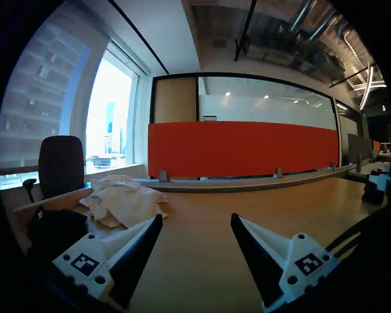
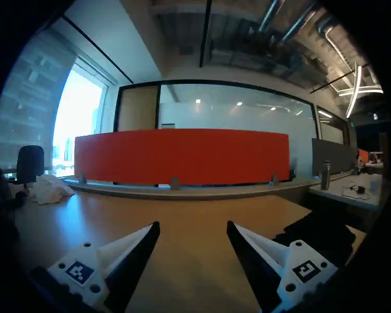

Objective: Fold towel

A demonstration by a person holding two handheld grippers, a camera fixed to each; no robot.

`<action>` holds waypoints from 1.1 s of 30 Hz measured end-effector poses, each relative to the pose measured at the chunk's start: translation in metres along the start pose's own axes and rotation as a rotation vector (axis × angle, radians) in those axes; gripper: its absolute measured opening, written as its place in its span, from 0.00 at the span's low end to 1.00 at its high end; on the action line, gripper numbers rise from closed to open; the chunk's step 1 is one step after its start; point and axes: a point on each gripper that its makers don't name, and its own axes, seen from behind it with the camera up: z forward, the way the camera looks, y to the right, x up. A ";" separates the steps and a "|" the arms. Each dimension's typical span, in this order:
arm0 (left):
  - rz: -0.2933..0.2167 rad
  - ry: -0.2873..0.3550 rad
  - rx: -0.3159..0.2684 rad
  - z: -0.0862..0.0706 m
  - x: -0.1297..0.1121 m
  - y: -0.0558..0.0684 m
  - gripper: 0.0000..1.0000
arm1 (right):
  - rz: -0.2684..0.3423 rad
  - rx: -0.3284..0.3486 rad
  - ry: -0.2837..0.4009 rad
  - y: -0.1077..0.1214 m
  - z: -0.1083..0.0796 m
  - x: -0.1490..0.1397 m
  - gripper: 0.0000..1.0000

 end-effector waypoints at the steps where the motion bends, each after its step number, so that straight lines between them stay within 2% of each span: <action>1: 0.000 0.000 0.000 0.000 0.000 0.000 0.98 | 0.000 0.000 0.000 0.000 0.000 0.000 0.99; 33: -0.001 -0.003 0.000 -0.002 0.006 -0.003 0.97 | 0.000 0.000 0.000 0.000 0.000 0.000 0.99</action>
